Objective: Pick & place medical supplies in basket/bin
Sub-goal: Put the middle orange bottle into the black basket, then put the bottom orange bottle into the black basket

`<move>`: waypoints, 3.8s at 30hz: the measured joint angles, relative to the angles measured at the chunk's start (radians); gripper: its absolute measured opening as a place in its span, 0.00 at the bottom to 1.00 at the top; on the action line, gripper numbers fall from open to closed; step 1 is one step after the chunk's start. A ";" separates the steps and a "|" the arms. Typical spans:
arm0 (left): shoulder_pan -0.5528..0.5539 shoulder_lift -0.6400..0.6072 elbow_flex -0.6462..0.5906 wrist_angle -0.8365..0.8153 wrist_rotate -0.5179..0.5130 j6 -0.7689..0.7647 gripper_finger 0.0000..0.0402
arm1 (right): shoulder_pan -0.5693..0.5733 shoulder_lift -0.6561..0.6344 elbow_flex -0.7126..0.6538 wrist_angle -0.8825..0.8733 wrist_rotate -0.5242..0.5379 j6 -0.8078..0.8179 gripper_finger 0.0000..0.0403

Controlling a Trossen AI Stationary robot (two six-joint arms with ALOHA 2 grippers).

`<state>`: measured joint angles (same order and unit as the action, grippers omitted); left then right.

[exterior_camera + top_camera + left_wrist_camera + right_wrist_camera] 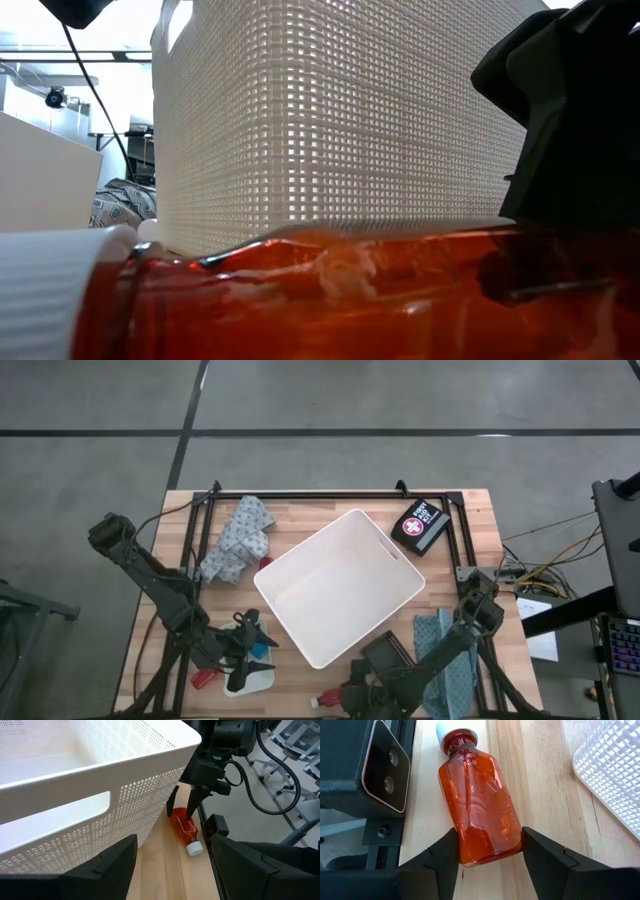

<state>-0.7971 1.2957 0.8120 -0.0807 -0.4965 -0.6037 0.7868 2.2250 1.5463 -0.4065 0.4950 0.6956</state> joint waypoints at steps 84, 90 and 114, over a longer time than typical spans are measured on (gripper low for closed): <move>0.000 0.000 -0.001 -0.029 0.000 0.000 0.65 | 0.216 -0.375 -0.318 -0.510 -0.001 1.238 0.44; 0.000 0.000 -0.001 -0.029 0.000 0.000 0.65 | 0.214 -0.375 -0.340 -0.469 0.001 1.239 0.49; 0.000 0.000 0.000 -0.029 0.000 0.000 0.65 | 0.214 -0.373 -0.340 -0.451 0.005 1.210 0.66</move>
<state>-0.7972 1.2953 0.8115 -0.1097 -0.4965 -0.6037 1.0008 1.8519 1.2060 -0.8570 0.5003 1.9061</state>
